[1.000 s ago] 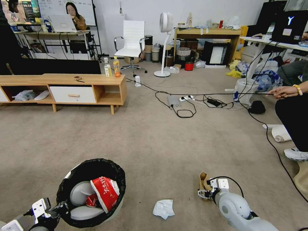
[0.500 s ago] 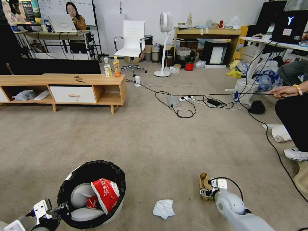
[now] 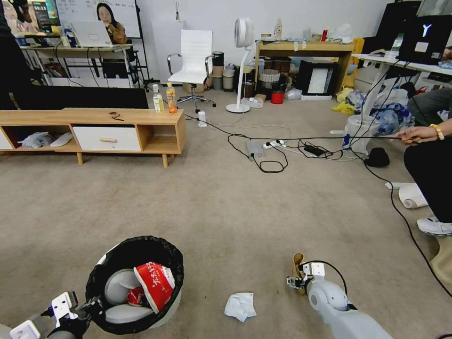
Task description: Pick up the trash bin and place the garbage on the floor into it.
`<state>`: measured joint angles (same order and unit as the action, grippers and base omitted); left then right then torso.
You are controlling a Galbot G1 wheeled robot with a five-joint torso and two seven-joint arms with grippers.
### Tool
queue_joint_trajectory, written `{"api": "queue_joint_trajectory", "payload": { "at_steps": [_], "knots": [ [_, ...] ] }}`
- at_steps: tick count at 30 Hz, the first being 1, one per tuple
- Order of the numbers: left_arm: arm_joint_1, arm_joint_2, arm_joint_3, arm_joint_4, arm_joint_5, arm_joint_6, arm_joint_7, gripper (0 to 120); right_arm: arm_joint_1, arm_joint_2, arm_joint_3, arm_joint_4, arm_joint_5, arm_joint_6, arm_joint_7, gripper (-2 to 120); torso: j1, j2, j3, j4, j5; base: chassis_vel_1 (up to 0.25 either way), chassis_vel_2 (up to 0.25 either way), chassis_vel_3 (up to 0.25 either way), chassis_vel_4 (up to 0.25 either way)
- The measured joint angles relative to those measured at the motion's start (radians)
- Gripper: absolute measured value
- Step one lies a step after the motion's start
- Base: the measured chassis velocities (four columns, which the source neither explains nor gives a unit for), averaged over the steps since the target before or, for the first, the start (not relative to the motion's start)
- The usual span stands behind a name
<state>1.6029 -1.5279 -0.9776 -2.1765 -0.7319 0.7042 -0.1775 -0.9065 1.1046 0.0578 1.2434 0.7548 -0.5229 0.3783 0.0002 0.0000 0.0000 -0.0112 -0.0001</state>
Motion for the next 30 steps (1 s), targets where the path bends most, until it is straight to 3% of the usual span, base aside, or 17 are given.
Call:
{"api": "queue_joint_trajectory", "payload": {
  "at_steps": [21,30],
  "knots": [
    [-0.004,0.0,0.007,0.013,-0.001,-0.003,0.002,3,0.061,0.086,-0.019,-0.16,-0.077,0.059,-0.047,94,0.0,0.0,0.0,0.0001,0.0001,0.0,0.0,0.0,0.0],
    [-0.009,-0.003,0.016,0.022,0.007,-0.005,0.004,3,0.052,0.075,-0.018,-0.178,-0.108,0.084,-0.058,68,0.0,0.0,0.0,-0.0002,0.0001,0.0,0.0,0.0,0.0]
  ]
}}
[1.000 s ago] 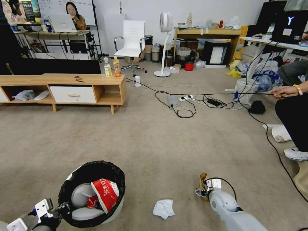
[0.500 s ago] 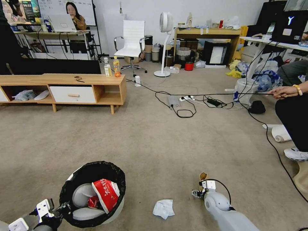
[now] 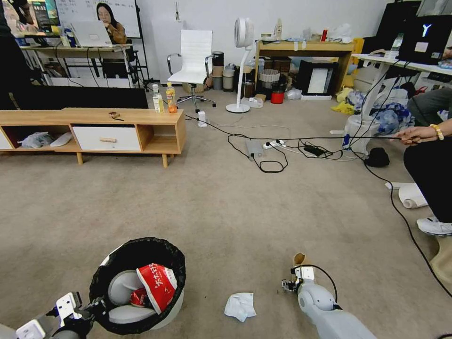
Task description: Pick up the trash bin and place the garbage on the floor into it.
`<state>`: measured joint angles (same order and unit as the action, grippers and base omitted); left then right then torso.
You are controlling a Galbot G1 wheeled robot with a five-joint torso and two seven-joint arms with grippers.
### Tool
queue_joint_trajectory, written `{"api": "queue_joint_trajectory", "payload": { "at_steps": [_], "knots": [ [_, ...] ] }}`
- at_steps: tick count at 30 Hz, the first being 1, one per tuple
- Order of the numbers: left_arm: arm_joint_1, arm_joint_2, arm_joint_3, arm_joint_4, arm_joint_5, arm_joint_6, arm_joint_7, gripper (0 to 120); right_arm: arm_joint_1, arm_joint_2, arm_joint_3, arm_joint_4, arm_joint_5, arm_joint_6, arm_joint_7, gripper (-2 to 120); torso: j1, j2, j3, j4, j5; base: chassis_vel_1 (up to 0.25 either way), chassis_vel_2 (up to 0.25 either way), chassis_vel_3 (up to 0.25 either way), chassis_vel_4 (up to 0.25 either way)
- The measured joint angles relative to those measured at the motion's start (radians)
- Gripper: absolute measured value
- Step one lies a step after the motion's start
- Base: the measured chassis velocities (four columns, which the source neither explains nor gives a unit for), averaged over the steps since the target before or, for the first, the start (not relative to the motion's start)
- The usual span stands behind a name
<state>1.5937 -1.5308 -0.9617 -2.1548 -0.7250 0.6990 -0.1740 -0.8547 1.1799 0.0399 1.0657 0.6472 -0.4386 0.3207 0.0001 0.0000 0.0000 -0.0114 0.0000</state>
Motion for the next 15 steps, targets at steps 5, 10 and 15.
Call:
{"api": "queue_joint_trajectory", "payload": {
  "at_steps": [5,10,15],
  "knots": [
    [-0.005,0.0,0.005,0.005,0.002,0.0,0.0,3,-0.006,-0.01,0.002,0.004,-0.004,0.008,-0.001,46,0.0,0.0,0.0,0.0003,0.0001,0.0,0.0,0.0,0.0],
    [-0.008,0.0,0.01,0.006,0.003,0.0,0.0,3,-0.013,-0.018,0.003,0.007,-0.009,0.016,-0.002,26,0.0,0.0,0.0,0.0003,0.0001,0.0,0.0,0.0,0.0],
    [-0.009,-0.001,0.013,0.006,0.005,0.0,0.0,3,-0.02,-0.025,0.003,0.013,-0.012,0.025,-0.009,10,0.0,0.0,0.0,0.0003,0.0002,0.0,0.0,0.0,0.0]
  ]
}}
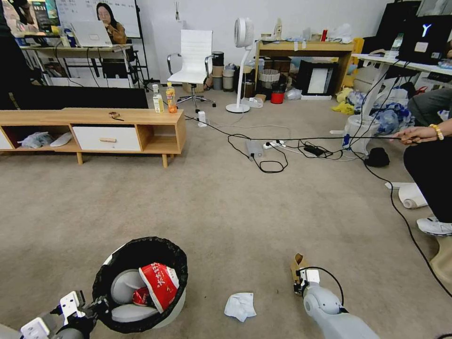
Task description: Pick up the trash bin and place the garbage on the floor into it.
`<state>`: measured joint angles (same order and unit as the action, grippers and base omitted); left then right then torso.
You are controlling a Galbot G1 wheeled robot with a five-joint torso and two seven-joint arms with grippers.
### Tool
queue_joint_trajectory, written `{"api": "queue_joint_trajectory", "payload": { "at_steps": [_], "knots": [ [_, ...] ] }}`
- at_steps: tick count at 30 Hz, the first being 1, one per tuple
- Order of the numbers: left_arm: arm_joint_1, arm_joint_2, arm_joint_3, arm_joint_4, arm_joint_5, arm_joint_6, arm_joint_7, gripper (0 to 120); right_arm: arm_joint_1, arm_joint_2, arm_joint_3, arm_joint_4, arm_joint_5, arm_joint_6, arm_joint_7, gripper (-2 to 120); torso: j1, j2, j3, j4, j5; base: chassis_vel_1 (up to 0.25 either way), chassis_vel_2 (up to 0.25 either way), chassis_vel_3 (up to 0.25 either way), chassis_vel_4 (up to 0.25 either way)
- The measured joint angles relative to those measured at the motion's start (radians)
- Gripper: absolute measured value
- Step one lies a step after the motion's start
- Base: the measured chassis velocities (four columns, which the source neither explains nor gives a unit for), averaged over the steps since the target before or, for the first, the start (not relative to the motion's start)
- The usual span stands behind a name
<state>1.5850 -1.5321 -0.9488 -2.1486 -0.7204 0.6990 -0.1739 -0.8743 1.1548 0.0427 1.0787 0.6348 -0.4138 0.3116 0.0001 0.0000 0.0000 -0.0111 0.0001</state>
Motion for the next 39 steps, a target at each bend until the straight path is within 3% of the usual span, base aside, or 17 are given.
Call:
{"api": "queue_joint_trajectory", "payload": {
  "at_steps": [4,15,28,33,39],
  "knots": [
    [0.001,-0.001,0.001,0.0,0.001,0.0,0.0,3,-0.017,-0.023,0.001,0.042,0.011,0.006,-0.007,0,0.0,0.0,0.0,0.0,-0.0001,0.0,0.0,0.0,0.0],
    [0.002,0.001,0.003,-0.013,-0.001,0.0,-0.002,3,-0.074,-0.112,0.013,0.228,0.032,0.027,0.001,0,0.0,0.0,0.0,0.0,-0.0001,0.0,0.0,0.0,0.0],
    [-0.004,0.006,0.013,-0.029,-0.008,0.007,-0.013,3,-0.12,-0.25,0.023,0.641,0.04,0.103,0.034,0,0.0,0.0,0.0,0.0,-0.0002,0.0,0.0,0.0,0.0],
    [-0.002,0.012,0.012,-0.046,-0.029,0.013,-0.026,3,-0.077,-0.282,0.006,0.838,0.124,0.118,0.04,0,0.0,0.0,0.0,0.0001,-0.0002,0.0,0.0,0.0,0.0],
    [0.005,0.02,0.013,-0.064,-0.044,0.019,-0.033,3,0.004,-0.298,-0.044,0.984,0.233,0.176,0.025,0,0.0,0.0,0.0,-0.0001,-0.0003,0.0,0.0,0.0,0.0]
  ]
}}
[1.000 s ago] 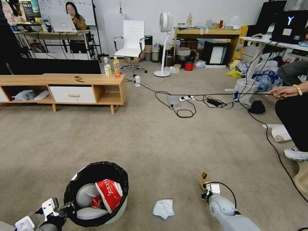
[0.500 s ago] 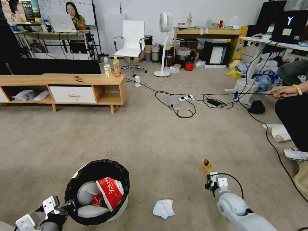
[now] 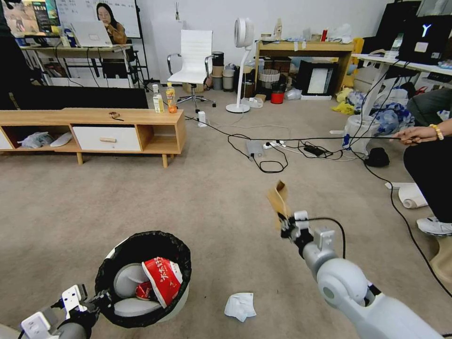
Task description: Pick up the trash bin and place the garbage on the floor into it.
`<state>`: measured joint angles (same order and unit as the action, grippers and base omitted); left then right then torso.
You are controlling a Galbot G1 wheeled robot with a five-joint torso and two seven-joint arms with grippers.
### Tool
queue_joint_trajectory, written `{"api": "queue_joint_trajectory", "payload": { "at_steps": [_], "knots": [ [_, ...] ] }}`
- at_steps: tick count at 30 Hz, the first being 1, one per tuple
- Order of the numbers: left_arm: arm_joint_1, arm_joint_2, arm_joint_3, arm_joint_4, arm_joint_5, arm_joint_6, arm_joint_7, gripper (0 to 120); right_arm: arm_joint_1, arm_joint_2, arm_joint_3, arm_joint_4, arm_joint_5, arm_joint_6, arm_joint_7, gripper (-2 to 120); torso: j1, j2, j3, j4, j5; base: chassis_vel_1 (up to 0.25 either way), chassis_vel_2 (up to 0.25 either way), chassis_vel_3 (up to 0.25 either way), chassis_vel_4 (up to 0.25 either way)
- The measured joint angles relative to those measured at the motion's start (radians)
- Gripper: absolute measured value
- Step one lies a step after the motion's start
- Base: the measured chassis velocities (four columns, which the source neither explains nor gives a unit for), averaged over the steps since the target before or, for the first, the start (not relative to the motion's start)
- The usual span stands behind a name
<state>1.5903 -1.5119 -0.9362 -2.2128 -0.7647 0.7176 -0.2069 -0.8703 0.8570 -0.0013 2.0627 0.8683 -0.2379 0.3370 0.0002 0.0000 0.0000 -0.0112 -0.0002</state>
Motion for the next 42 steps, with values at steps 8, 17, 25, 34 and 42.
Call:
{"api": "queue_joint_trajectory", "payload": {
  "at_steps": [8,17,25,34,42],
  "knots": [
    [0.006,0.006,0.013,-0.015,-0.002,0.004,-0.005,3,0.198,0.022,-0.15,0.109,0.167,0.087,-0.049,0,0.0,0.0,0.0,0.0002,-0.0003,0.0,0.0,0.0,0.0],
    [0.01,0.012,0.022,-0.026,-0.002,0.008,-0.008,3,0.382,0.08,-0.353,0.121,0.342,0.117,-0.071,0,0.0,0.0,0.0,0.0002,0.0,0.0,0.0,0.0,0.0],
    [0.009,0.014,0.028,-0.026,0.0,0.009,-0.009,3,0.464,0.11,-0.516,0.096,0.387,0.114,-0.065,0,0.0,0.0,0.0,0.0001,0.0,0.0,0.0,0.0,0.0],
    [0.009,0.02,0.024,-0.028,-0.005,0.01,-0.01,3,0.51,0.141,-0.657,0.042,0.396,0.065,-0.036,0,0.0,0.0,0.0,0.0,0.0001,0.0,0.0,0.0,0.0],
    [0.008,0.022,0.024,-0.032,-0.01,0.01,-0.01,3,0.511,0.163,-0.704,-0.009,0.381,0.025,0.001,0,0.0,0.0,0.0,0.0001,0.0001,0.0,0.0,0.0,0.0]
  ]
}}
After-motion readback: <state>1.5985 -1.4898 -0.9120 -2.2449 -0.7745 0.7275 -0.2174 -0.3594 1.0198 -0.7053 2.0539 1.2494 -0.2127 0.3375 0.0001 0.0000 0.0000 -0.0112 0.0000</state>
